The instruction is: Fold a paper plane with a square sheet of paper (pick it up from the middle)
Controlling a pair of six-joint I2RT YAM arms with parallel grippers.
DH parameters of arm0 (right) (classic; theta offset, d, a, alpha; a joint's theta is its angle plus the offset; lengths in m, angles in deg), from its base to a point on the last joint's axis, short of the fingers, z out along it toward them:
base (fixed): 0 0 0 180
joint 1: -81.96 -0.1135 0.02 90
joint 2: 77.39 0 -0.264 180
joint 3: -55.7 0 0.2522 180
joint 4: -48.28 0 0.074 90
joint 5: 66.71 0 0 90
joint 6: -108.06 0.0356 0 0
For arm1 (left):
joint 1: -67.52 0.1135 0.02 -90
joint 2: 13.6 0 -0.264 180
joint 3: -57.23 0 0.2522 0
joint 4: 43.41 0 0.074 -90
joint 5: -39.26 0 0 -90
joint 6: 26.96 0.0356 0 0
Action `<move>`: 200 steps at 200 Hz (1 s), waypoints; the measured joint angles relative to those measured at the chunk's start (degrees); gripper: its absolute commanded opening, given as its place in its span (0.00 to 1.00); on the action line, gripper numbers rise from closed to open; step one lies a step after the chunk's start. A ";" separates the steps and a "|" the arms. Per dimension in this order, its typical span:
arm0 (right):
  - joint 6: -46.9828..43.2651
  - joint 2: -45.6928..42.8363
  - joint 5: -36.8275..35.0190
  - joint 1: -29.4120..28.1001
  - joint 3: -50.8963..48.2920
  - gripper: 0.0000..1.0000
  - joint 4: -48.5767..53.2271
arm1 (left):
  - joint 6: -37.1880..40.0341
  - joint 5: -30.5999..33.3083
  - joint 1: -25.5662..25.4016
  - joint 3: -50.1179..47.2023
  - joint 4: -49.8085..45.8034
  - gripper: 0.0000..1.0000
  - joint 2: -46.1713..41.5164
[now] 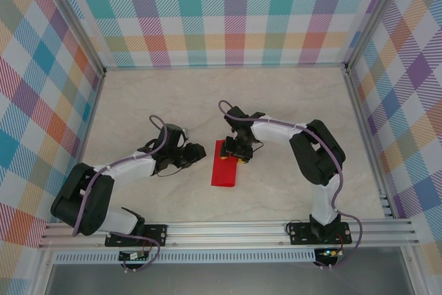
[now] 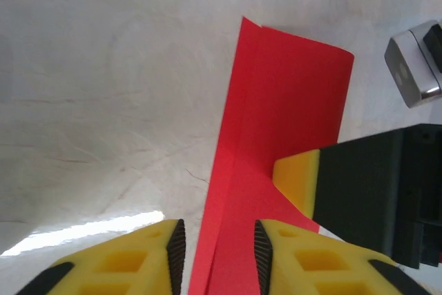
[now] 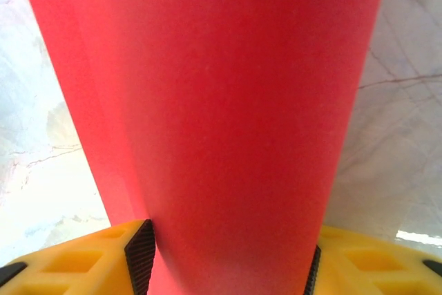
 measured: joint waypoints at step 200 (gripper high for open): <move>4.24 1.68 -2.49 -1.03 2.80 0.61 2.82 | -7.80 -1.03 -11.30 -0.85 8.52 0.00 11.08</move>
